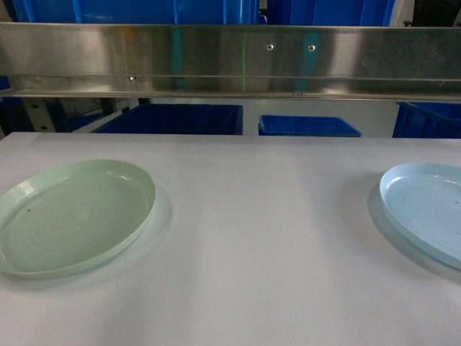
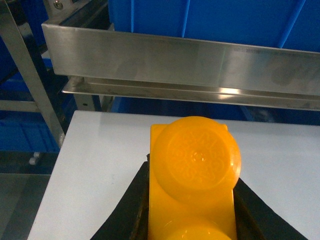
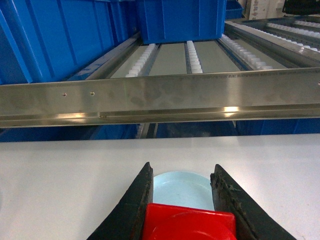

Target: Sort and place red and yellow blocks in left bins

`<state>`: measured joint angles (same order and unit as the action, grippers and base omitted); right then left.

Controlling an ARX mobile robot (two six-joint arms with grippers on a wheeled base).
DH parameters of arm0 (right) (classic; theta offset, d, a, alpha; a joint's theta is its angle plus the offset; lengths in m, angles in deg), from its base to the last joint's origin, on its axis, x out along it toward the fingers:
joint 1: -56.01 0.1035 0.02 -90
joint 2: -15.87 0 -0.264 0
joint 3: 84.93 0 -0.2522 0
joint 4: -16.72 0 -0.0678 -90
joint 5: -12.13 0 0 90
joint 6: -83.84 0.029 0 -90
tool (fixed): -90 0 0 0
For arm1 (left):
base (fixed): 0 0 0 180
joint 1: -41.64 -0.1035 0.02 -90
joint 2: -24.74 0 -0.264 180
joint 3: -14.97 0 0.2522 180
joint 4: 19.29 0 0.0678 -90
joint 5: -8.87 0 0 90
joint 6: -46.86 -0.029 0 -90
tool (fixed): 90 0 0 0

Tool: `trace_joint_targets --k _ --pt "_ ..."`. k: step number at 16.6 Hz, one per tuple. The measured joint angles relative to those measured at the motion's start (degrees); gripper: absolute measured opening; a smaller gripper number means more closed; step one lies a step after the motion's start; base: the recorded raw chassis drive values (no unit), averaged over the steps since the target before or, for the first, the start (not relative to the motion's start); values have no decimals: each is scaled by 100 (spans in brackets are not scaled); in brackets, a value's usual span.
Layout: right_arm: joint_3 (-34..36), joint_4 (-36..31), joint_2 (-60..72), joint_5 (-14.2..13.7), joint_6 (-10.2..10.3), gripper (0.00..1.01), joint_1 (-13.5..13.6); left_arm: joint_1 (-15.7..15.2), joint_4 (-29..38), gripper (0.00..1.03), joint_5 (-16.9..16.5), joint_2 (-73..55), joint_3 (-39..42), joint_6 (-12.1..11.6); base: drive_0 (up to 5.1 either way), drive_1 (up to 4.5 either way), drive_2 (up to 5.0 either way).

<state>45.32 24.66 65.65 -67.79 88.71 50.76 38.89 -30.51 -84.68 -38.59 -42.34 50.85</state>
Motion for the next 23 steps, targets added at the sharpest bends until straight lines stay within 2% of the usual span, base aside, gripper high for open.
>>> trace_joint_targets --k 5,9,23 --pt "7 -7 31 -13 0 29 0 11 4 29 0 -35 -11 0 -236 -148 391" --pt "7 0 24 2 0 29 4 -13 4 29 28 -13 -17 2 -20 -411 372" --pt "7 13 0 -13 0 29 0 0 0 29 13 -2 -24 0 -498 234 252"
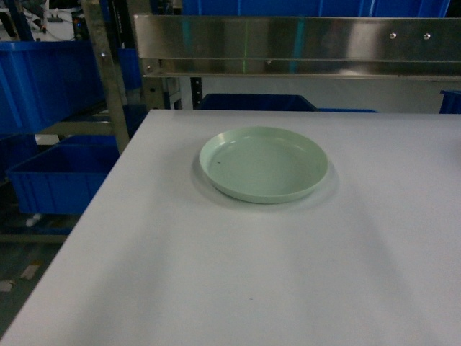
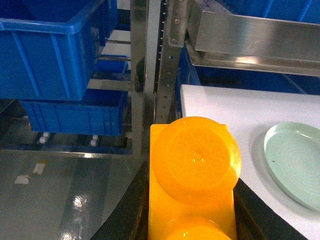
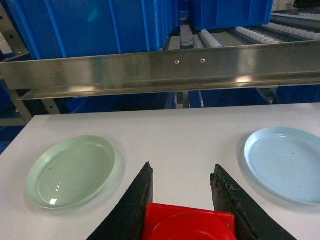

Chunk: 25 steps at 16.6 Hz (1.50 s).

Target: Sort and place red and yellow blocks in left bins

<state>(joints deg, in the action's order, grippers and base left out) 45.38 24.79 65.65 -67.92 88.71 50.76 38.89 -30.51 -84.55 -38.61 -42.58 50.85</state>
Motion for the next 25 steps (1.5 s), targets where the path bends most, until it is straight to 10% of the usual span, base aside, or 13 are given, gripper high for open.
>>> trace_joint_targets --k 25 --pt "0 -24 -4 17 0 29 2 -11 -11 29 2 -7 -2 0 -497 238 248"
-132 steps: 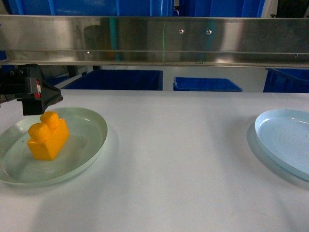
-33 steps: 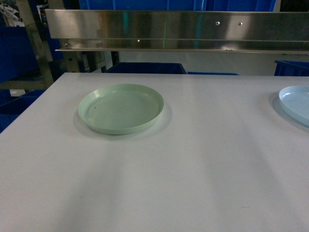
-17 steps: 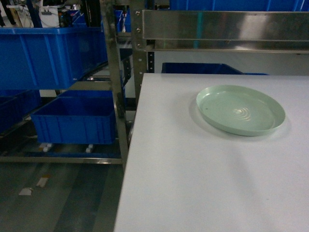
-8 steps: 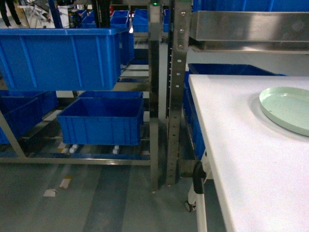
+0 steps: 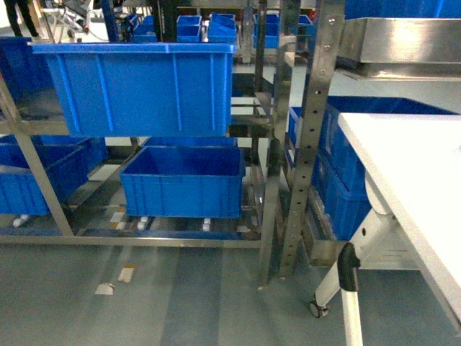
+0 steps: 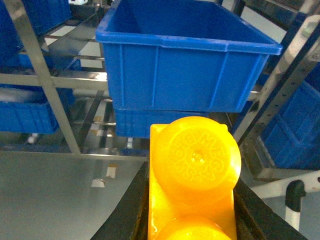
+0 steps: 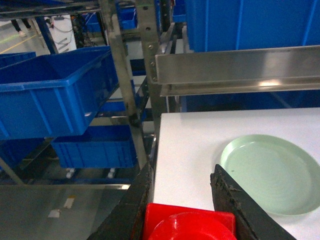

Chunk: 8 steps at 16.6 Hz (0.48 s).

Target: Sort and place red and yellow blocks in left bins

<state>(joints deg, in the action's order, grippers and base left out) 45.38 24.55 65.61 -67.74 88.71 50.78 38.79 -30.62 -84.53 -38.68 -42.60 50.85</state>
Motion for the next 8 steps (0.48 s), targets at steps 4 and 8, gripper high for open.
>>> trace_joint_targets --k 4,8 --pt "2 37 11 0 0 29 -2 9 2 29 -9 -7 0 2 -479 346 152" --pt "2 4 2 0 0 29 0 0 13 29 2 -7 0 2 -486 340 143"
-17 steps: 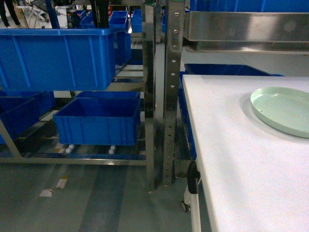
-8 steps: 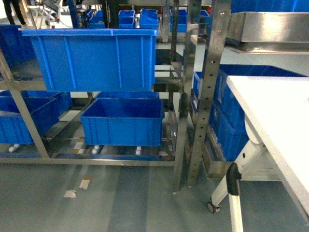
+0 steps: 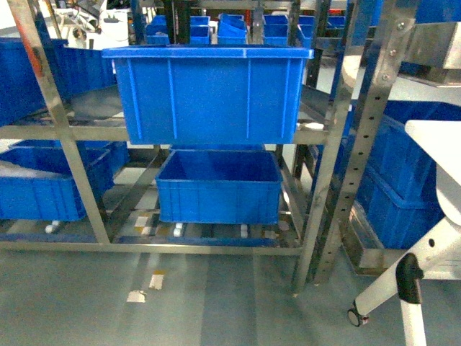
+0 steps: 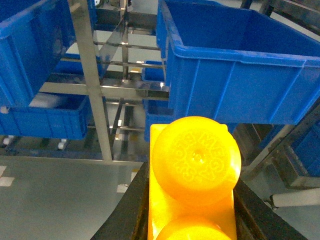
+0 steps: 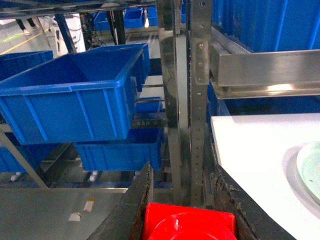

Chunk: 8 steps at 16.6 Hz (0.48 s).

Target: Sort and place red and yellow blocks in left bins

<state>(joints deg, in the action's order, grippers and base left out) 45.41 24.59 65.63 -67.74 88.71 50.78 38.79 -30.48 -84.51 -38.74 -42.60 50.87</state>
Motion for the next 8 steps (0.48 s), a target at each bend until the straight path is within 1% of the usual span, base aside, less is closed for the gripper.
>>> trace_joint_targets --k 8 --pt "0 15 2 0 0 29 0 0 -9 29 -2 -2 0 -2 -487 339 142"
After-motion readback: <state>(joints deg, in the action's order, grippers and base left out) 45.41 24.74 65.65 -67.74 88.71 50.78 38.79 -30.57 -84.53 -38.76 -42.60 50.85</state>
